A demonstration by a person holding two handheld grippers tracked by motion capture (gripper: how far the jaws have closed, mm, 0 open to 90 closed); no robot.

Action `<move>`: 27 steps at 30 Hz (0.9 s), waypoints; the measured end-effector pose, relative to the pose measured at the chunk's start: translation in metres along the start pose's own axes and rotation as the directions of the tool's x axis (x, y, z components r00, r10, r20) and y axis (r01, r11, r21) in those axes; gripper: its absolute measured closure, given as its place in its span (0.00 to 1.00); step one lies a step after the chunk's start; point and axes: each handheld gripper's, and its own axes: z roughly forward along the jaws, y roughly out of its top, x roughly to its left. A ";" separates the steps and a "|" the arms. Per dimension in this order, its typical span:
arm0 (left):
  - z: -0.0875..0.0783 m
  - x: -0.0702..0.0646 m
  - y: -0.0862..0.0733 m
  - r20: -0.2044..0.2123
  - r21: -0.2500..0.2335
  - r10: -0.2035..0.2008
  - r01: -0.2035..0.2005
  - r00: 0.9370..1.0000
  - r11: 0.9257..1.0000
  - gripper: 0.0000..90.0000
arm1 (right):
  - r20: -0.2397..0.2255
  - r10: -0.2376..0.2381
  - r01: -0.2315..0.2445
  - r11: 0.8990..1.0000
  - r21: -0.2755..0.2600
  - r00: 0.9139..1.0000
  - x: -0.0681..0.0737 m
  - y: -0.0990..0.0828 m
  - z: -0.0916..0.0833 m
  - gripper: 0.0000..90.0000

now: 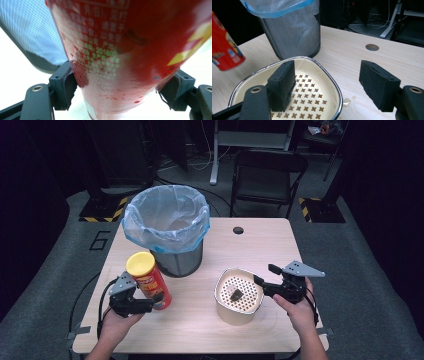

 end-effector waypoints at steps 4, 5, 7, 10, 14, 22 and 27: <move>-0.014 -0.004 0.026 0.018 0.000 0.019 -0.019 1.000 1.000 0.27 | 0.000 -0.002 0.002 1.000 0.000 1.000 -0.001 0.000 -0.001 0.32; -0.020 -0.005 0.037 0.023 -0.005 0.026 -0.026 0.999 1.000 0.27 | 0.001 0.000 0.000 1.000 -0.001 1.000 -0.001 0.000 -0.001 0.32; -0.028 -0.007 0.055 0.033 -0.007 0.039 -0.039 0.999 0.999 0.27 | 0.002 0.004 -0.004 1.000 0.001 1.000 -0.002 -0.001 -0.002 0.32; -0.041 -0.009 0.087 0.046 -0.015 0.048 -0.047 0.998 0.999 0.27 | 0.007 0.005 -0.005 1.000 0.001 1.000 -0.003 -0.002 -0.004 0.32; -0.055 -0.007 0.134 0.063 -0.017 0.048 -0.047 0.997 0.999 0.27 | 0.008 0.015 -0.014 1.000 -0.008 1.000 -0.003 -0.001 -0.006 0.32; -0.061 0.006 0.205 0.037 -0.068 0.063 -0.061 0.997 0.996 0.27 | 0.003 0.027 -0.027 0.999 -0.021 1.000 -0.006 -0.001 -0.009 0.32; -0.044 0.027 0.229 -0.015 -0.099 0.025 -0.026 1.000 0.995 0.27 | -0.003 0.037 -0.037 0.999 -0.028 0.999 -0.008 -0.001 -0.010 0.32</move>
